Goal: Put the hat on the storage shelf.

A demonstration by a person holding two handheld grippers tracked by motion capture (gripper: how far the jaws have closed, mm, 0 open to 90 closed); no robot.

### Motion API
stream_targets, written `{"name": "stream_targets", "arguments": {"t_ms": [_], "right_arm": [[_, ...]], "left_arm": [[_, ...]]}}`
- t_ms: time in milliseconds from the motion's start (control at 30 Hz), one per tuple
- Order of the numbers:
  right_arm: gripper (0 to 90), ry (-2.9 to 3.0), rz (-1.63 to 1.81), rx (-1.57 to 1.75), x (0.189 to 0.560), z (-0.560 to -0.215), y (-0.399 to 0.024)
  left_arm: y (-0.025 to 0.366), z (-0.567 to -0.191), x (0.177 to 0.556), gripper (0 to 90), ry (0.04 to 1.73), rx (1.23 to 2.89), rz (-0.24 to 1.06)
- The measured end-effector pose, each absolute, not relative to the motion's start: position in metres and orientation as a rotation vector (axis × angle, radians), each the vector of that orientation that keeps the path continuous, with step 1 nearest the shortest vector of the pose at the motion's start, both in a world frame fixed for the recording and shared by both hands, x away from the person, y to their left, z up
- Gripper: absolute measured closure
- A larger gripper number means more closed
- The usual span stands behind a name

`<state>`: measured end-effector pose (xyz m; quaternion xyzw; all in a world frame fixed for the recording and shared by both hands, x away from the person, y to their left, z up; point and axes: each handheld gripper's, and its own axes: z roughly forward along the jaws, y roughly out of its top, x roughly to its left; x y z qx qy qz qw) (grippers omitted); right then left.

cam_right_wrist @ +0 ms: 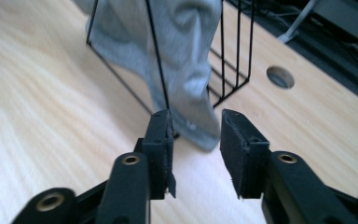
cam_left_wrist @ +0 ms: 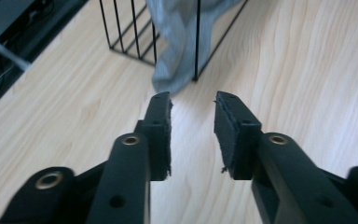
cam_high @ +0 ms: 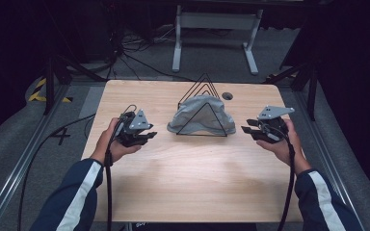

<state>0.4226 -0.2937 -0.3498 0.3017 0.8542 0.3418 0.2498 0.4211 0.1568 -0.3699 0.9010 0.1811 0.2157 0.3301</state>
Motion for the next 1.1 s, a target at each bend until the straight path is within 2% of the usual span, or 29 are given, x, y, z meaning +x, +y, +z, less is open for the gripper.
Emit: {"name": "stream_targets", "arguments": {"t_ms": [300, 500, 867, 1100], "right_arm": [[52.3, 2.359, 0.876, 0.811, 0.395, -0.373, -0.309], [42.6, 2.358, 0.843, 0.852, 0.371, -0.399, -0.327], [33.2, 2.318, 0.858, 0.998, 0.342, -0.43, -0.362], [28.8, 2.298, 0.933, 1.113, 0.33, -0.456, -0.379]], "left_arm": [[0.186, -0.388, 0.39, 44.1, 0.524, 2.429, 0.578], [0.205, -0.416, 0.364, 35.4, 0.579, 2.431, 0.533], [0.217, -0.464, 0.343, 27.5, 0.652, 2.426, 0.416], [0.232, -0.477, 0.341, 22.5, 0.729, 2.287, 0.33]]}}
